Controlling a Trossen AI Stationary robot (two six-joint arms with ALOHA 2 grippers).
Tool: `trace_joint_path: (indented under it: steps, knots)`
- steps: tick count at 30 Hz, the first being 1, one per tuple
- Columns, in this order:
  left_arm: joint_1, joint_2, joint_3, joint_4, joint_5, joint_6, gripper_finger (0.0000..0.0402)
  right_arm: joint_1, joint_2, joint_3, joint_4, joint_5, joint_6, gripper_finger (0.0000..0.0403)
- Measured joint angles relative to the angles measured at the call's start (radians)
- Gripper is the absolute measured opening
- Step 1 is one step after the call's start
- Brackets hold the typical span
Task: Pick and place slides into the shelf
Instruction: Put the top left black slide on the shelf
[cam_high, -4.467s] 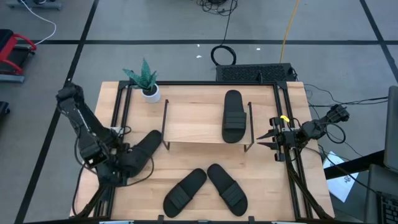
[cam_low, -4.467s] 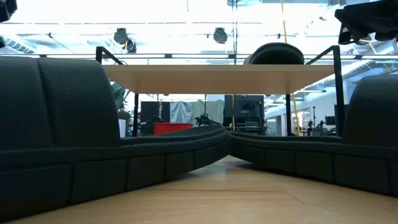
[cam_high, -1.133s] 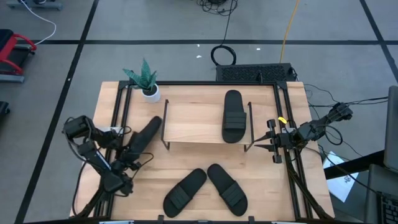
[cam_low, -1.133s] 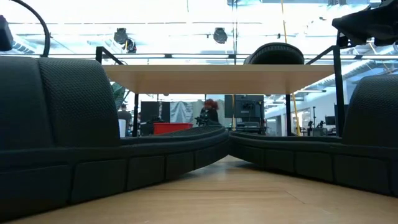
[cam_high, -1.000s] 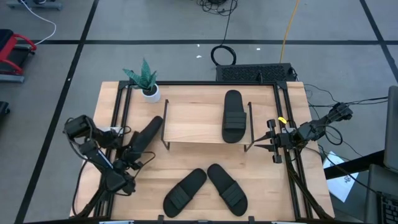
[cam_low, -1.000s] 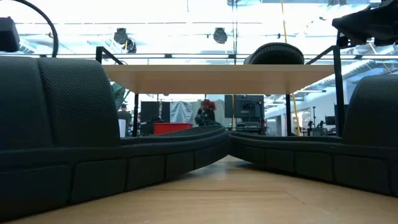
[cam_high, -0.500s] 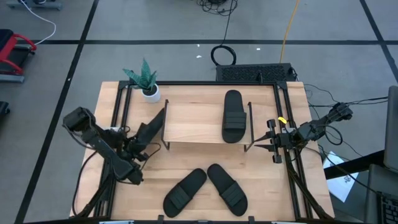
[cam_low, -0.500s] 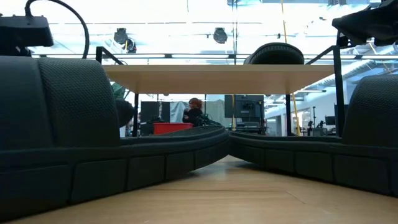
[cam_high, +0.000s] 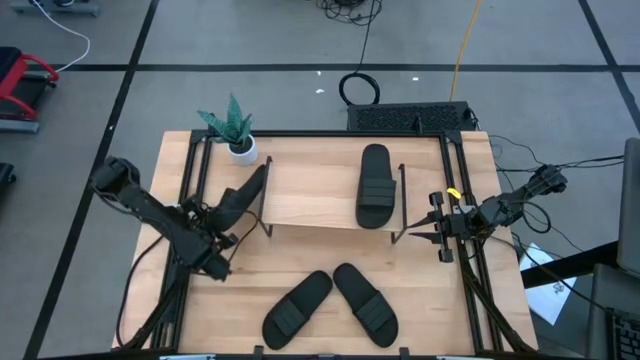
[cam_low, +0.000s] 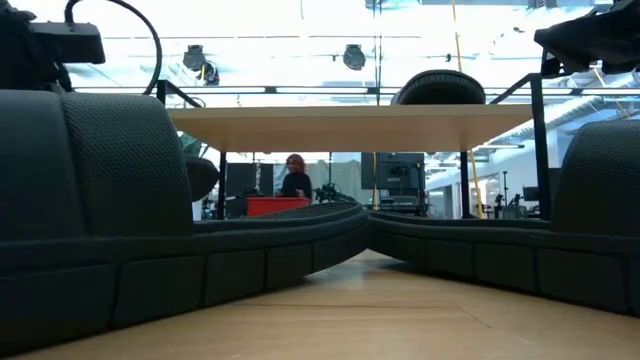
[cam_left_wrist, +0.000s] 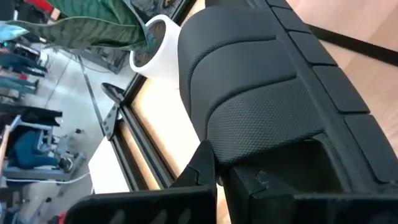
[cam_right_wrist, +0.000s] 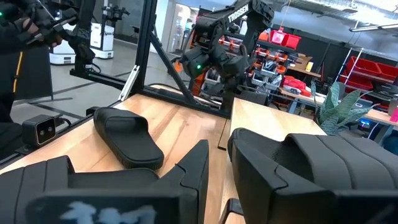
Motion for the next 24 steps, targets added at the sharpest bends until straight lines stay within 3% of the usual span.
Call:
trace_joint_path:
  steps: [2, 5, 11, 19, 24]
  knots:
    - [0.0, -0.001, 0.014, -0.002, 0.05, 0.006, 0.0, 0.0, 0.0, 0.0, 0.0, 0.0, 0.0, 0.0064]
    - [-0.018, 0.002, 0.025, 0.005, 0.239, 0.025, 0.0, 0.0, 0.0, 0.0, 0.0, 0.0, 0.0, 0.0064]
    - [-0.192, 0.003, 0.1, -0.002, 0.397, -0.018, 0.0, 0.0, 0.0, 0.0, 0.0, -0.001, 0.024, 0.0064]
    - [-0.365, 0.048, 0.377, 0.003, 0.441, -0.076, 0.0, 0.0, 0.0, 0.0, 0.0, -0.001, 0.025, 0.0064]
    - [-0.392, 0.14, 0.514, 0.009, 0.514, -0.008, 0.0, 0.0, 0.0, 0.0, 0.003, -0.001, 0.022, 0.0064]
